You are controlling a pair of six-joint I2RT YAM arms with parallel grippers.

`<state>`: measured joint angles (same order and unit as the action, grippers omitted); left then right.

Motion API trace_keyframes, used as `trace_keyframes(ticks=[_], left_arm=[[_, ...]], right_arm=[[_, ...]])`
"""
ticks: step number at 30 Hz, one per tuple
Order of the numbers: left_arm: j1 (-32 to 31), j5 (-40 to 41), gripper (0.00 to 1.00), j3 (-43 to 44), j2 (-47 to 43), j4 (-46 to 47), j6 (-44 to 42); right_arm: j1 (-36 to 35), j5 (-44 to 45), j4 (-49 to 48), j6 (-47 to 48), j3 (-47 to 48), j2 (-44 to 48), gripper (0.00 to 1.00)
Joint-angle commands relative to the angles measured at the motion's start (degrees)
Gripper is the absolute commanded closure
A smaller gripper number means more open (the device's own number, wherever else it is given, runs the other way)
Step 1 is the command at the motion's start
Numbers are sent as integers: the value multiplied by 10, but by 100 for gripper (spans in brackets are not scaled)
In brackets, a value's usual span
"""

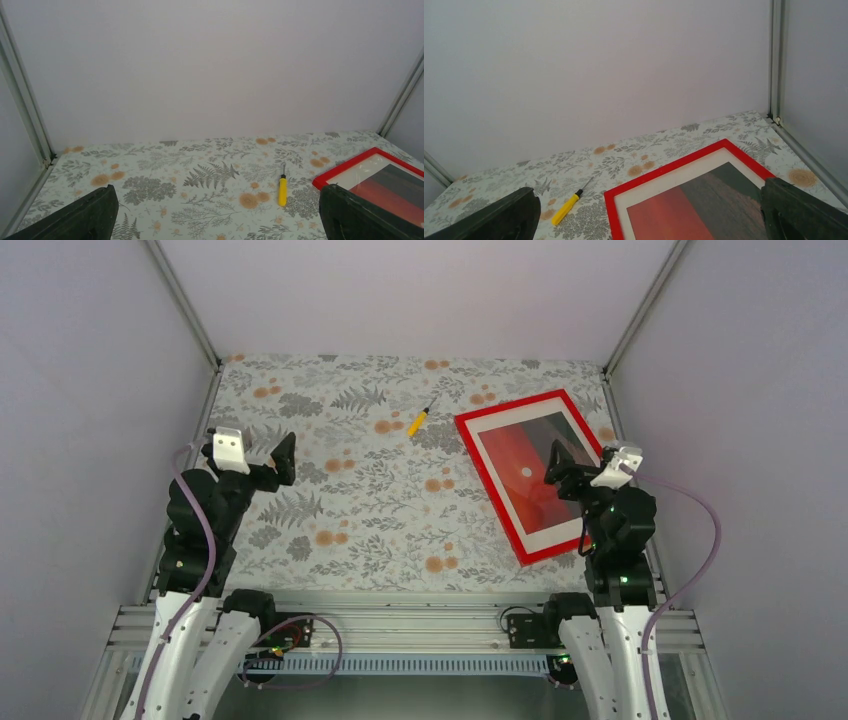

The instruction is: Take the photo out of the frame

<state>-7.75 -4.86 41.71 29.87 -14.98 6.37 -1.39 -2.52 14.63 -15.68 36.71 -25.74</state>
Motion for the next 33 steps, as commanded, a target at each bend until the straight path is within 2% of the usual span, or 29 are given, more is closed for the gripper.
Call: trace_keyframes(ticks=[1, 7, 12, 17, 22, 26, 33], left_arm=[[3, -11, 0, -1, -4, 21, -10], [3, -10, 0, 1, -2, 19, -10], [3, -18, 0, 5, 11, 15, -11], [3, -57, 0, 20, 40, 9, 3], [3, -104, 0, 63, 91, -19, 33], [3, -144, 0, 88, 126, -47, 55], [1, -194, 0, 70, 169, -70, 106]], right_arm=[[6, -8, -4, 1, 14, 1, 0], [5, -15, 27, -4, 48, -34, 0], [5, -71, 68, -21, 87, -83, 0], [6, -101, 124, -45, 133, -143, 0], [6, -176, 206, -56, 175, -229, 0], [6, -225, 252, -41, 176, -281, 0], [5, -214, 287, -26, 148, -363, 0]])
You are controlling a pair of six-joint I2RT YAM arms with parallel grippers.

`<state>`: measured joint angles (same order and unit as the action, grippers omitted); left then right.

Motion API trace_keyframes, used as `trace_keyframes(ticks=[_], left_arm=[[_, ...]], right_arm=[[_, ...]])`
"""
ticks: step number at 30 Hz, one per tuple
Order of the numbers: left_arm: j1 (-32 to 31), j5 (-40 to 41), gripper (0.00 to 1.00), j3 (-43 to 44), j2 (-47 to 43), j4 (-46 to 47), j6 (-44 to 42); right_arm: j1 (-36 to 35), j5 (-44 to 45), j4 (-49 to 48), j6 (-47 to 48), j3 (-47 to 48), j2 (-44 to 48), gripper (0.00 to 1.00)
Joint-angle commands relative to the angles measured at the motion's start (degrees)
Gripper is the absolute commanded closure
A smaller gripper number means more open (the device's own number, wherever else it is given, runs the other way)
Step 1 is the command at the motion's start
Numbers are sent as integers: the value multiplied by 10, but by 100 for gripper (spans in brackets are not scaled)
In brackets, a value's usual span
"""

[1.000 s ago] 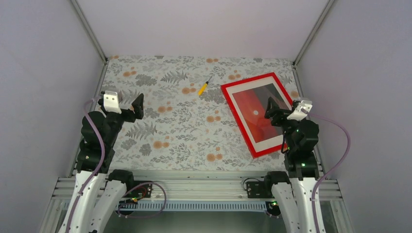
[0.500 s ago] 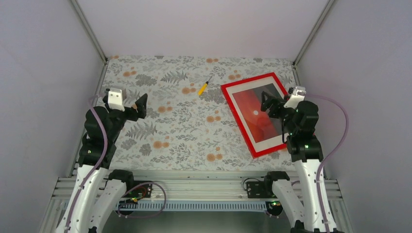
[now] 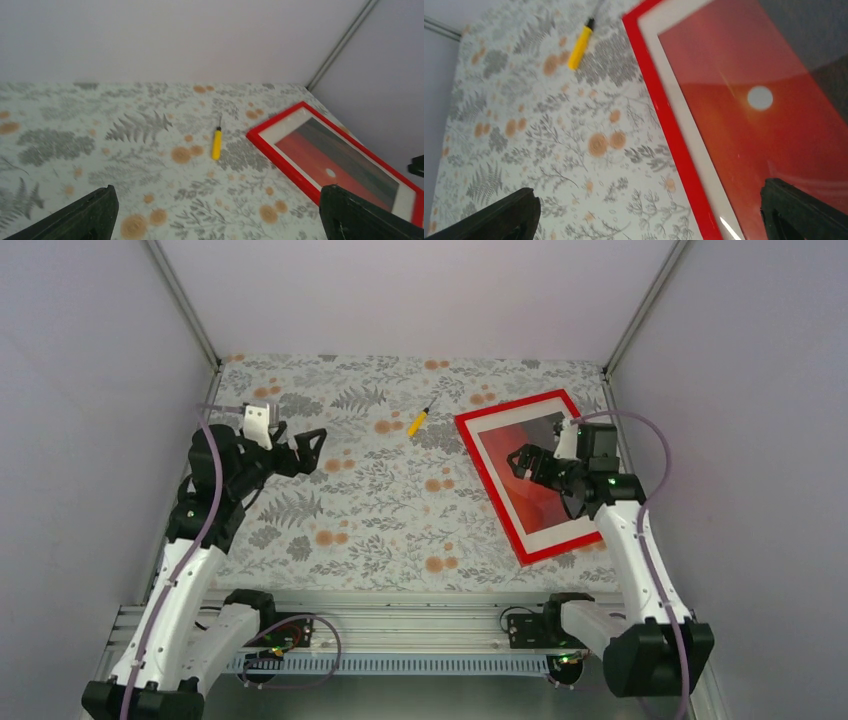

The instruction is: Take the photo out of the frame

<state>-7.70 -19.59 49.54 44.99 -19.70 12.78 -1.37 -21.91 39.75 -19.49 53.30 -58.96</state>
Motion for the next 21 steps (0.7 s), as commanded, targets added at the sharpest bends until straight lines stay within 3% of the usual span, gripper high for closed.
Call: trace_keyframes(ticks=[1, 5, 21], left_arm=[[-1, -49, 0, -15, 25, -22, 52], [-18, -83, 0, -53, 34, 10, 86], [-116, -74, 0, -141, 64, 93, 156]], right_arm=[[4, -28, 34, 18, -24, -44, 0], [-3, -26, 38, 31, -48, -87, 0], [-132, 91, 36, -19, -75, -168, 0]])
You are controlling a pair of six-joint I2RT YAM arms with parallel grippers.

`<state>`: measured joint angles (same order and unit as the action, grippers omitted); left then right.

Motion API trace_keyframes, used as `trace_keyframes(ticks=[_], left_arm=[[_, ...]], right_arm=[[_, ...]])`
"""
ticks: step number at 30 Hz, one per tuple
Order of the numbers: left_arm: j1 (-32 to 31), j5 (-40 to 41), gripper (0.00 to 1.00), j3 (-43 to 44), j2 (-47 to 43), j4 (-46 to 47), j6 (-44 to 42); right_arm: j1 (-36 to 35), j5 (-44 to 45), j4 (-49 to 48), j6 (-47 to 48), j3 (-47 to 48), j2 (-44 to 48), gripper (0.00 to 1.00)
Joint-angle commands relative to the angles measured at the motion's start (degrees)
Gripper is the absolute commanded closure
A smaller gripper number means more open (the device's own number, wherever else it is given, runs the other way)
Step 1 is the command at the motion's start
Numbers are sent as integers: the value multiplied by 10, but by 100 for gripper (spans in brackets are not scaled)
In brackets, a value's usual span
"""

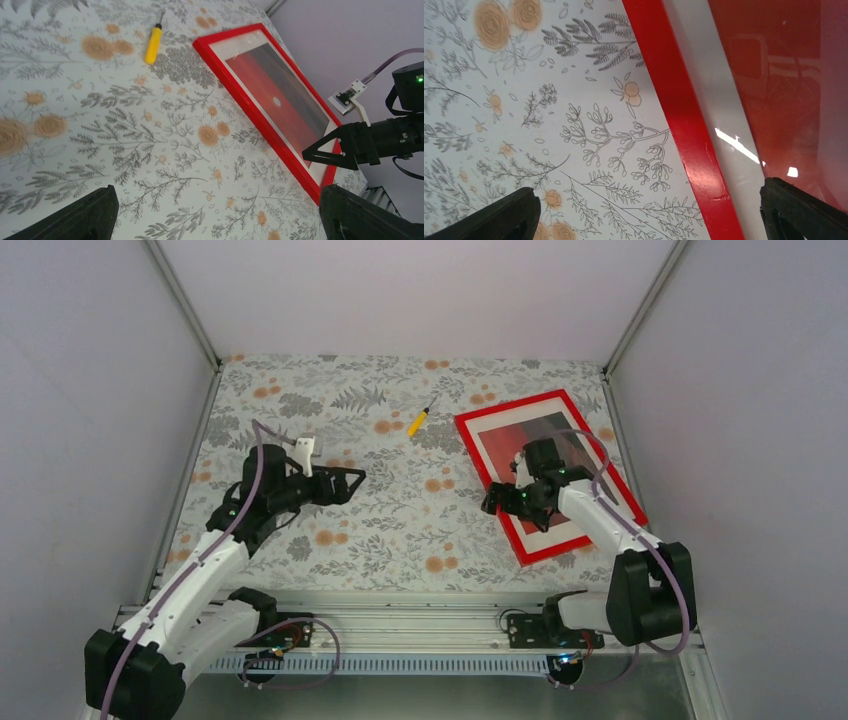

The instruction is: Take the photo out of the frame

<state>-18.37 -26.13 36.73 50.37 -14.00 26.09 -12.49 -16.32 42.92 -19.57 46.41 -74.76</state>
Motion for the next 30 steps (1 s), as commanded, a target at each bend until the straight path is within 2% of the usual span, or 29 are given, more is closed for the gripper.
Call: trace_keyframes(ticks=[1, 13, 26, 30], left_arm=[[-12, -8, 0, -14, 14, 38, 24], [-29, 4, 0, -35, 39, 53, 30], [-31, 21, 0, -43, 62, 54, 29], [-30, 22, 0, -44, 63, 49, 27]], right_arm=[[-27, 38, 5, -21, -6, -14, 0], [-80, 53, 8, -46, -14, -40, 0], [-158, -18, -44, -91, -17, -59, 0], [-173, 31, -31, -107, 6, -69, 0]])
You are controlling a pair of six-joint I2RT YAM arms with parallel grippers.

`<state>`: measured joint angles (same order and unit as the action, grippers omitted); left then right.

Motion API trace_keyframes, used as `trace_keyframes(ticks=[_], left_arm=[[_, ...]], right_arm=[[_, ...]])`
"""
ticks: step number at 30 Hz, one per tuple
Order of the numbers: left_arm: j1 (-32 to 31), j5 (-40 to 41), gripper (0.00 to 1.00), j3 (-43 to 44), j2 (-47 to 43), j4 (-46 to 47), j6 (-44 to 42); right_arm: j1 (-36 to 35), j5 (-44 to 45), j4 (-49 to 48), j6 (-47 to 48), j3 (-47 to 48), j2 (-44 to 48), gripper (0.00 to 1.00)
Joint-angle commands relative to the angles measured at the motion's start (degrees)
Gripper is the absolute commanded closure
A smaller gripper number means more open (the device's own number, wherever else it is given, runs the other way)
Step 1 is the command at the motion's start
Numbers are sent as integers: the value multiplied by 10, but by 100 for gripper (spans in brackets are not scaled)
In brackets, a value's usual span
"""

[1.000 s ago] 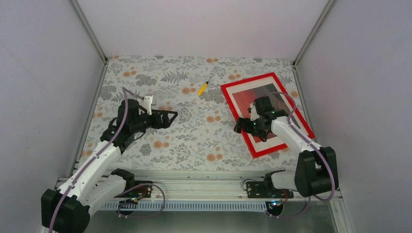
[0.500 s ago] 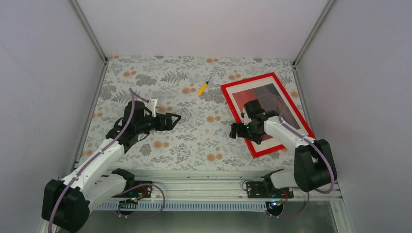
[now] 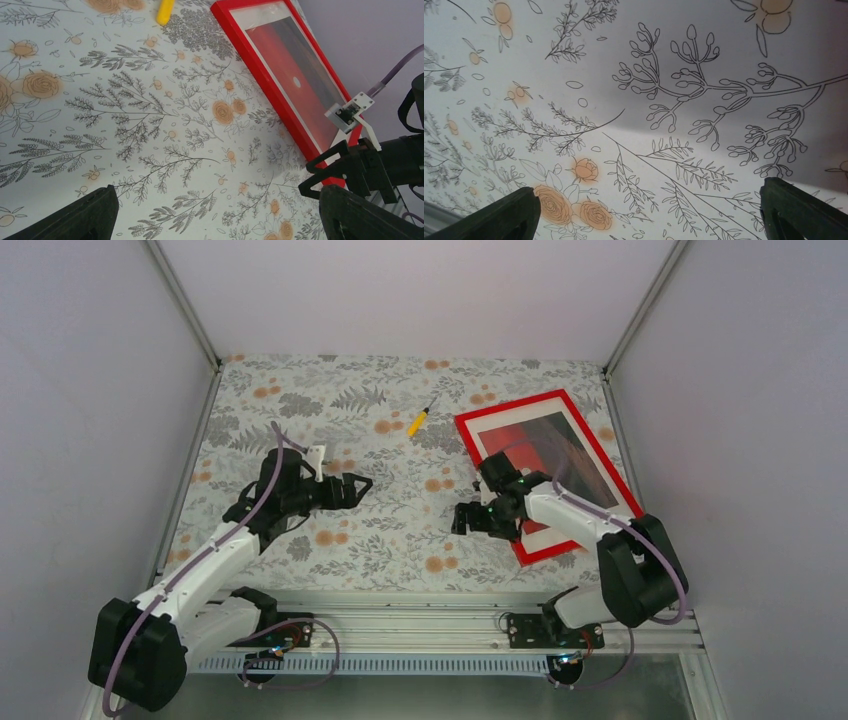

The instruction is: Take the photo out of the frame

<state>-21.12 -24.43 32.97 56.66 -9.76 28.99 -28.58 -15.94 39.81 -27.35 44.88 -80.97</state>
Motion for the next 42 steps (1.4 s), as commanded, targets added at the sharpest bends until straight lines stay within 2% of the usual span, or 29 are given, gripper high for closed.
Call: trace_keyframes(ticks=[1, 4, 8, 24, 34, 42], left_arm=[[-3, 5, 0, -6, -2, 4, -4], [-3, 10, 0, -7, -7, 0, -8], [-3, 11, 0, -7, -6, -1, -11], [-6, -4, 0, -23, 4, 19, -5], [-12, -8, 0, -30, 6, 29, 4], [-14, -8, 0, -36, 4, 29, 8]], right_arm=[[-12, 53, 9, -34, 28, -2, 0], [-10, 124, 39, -41, 48, 7, 0], [-5, 173, 59, -51, 51, 8, 0], [5, 185, 14, -65, -1, -19, 0], [-14, 96, -31, -50, -3, -35, 5], [-70, 48, -61, -65, 36, -70, 6]])
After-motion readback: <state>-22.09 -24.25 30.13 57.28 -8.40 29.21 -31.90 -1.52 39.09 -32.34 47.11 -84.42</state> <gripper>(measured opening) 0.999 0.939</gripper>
